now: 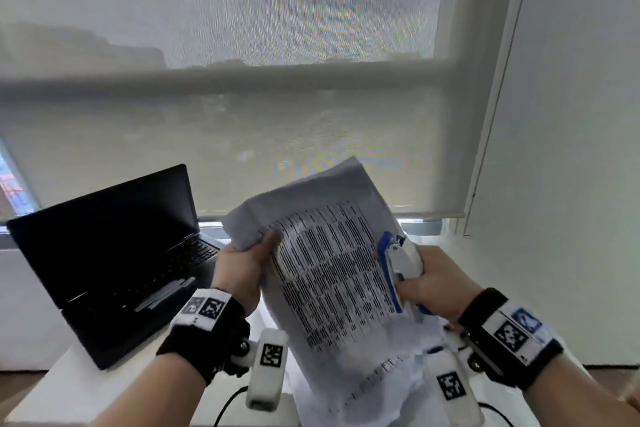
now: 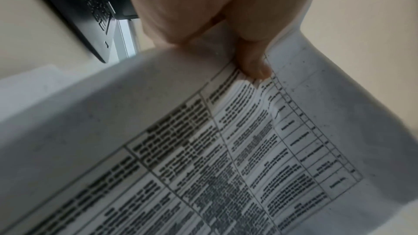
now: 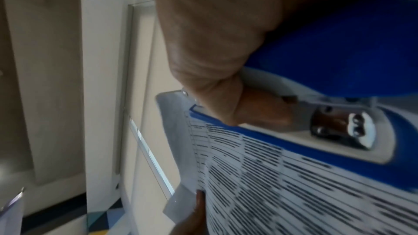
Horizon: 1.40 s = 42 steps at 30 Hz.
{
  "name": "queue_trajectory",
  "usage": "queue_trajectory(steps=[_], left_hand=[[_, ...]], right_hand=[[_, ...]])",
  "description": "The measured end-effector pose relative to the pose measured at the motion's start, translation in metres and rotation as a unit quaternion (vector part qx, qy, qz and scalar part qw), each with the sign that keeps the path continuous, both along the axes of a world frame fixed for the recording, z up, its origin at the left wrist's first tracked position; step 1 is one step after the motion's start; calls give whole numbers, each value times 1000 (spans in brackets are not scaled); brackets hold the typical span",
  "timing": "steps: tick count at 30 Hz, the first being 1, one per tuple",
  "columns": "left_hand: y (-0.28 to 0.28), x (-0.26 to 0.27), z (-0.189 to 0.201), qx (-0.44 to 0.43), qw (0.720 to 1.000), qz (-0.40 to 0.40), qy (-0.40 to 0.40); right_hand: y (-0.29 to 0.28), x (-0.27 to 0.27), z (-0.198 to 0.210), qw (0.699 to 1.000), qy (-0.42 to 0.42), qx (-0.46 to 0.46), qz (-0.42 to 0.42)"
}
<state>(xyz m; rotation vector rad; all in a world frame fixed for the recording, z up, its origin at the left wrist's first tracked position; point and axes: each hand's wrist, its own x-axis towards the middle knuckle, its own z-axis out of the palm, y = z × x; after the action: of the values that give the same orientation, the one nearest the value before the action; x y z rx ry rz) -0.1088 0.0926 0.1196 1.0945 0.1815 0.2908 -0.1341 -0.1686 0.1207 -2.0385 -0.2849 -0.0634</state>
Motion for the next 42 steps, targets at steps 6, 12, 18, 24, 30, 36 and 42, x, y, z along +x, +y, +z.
queue_trajectory(steps=[6,12,18,24,30,36,42], left_hand=[[-16,-14,-44,323,933,-144,69],[-69,-62,-92,770,499,-397,-11],[-80,-43,-100,822,411,-393,-12],[-54,-12,-117,802,464,-374,-21],[-45,14,-126,811,470,-349,-22],[-45,18,-126,810,494,-315,-14],[-64,1,-122,831,434,-348,-9]], right_hand=[[-22,4,1,991,-7,-4,-136],[-39,-7,3,969,-52,82,-228],[-45,-18,15,963,-62,131,-228],[-36,-21,11,952,-40,218,-209],[-34,-25,12,948,-55,253,-184],[-41,-33,19,944,-68,275,-170],[-43,-40,20,938,-67,302,-158]])
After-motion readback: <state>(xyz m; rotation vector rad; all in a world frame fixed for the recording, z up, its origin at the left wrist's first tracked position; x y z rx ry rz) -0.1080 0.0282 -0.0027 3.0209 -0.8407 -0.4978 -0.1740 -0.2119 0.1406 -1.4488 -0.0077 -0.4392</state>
